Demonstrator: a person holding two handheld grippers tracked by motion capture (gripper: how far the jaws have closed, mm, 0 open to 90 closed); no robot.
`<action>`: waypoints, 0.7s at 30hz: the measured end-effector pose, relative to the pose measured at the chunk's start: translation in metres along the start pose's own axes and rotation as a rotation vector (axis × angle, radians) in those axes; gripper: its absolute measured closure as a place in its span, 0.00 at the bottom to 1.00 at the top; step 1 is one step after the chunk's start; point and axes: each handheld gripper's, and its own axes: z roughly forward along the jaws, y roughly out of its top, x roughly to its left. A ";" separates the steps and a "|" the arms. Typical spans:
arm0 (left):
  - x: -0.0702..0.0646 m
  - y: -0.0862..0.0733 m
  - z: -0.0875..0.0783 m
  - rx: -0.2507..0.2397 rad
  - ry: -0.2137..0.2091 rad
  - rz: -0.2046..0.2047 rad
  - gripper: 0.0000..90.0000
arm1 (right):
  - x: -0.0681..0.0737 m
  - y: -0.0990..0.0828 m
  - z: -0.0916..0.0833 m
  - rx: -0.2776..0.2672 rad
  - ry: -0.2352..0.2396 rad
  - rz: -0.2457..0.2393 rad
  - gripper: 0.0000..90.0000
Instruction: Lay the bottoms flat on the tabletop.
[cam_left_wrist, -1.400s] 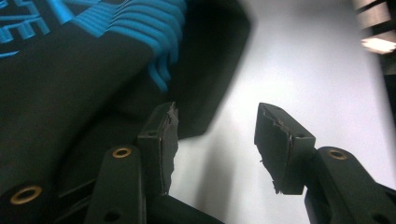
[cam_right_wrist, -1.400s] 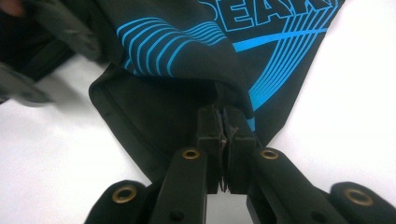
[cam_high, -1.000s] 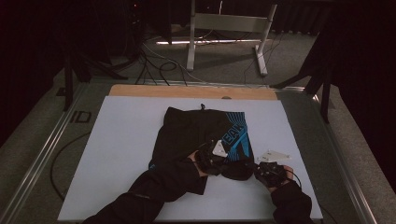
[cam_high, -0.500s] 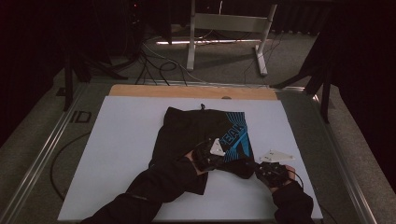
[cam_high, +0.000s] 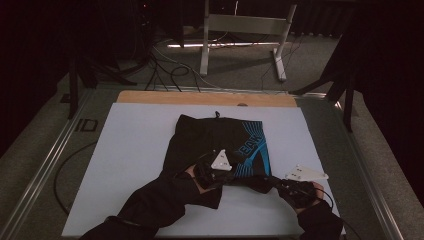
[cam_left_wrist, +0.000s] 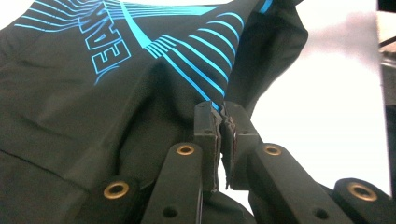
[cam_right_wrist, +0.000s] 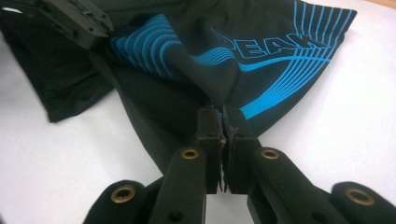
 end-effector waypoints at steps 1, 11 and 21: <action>-0.002 -0.001 -0.001 -0.001 -0.005 0.000 0.96 | 0.001 -0.001 -0.003 0.000 -0.004 -0.007 0.97; -0.019 -0.016 0.008 0.049 -0.055 0.033 0.97 | 0.003 -0.016 -0.010 0.030 0.020 0.028 0.81; -0.015 -0.030 0.029 0.132 -0.010 0.068 0.71 | -0.001 -0.017 -0.005 0.031 0.012 0.054 0.61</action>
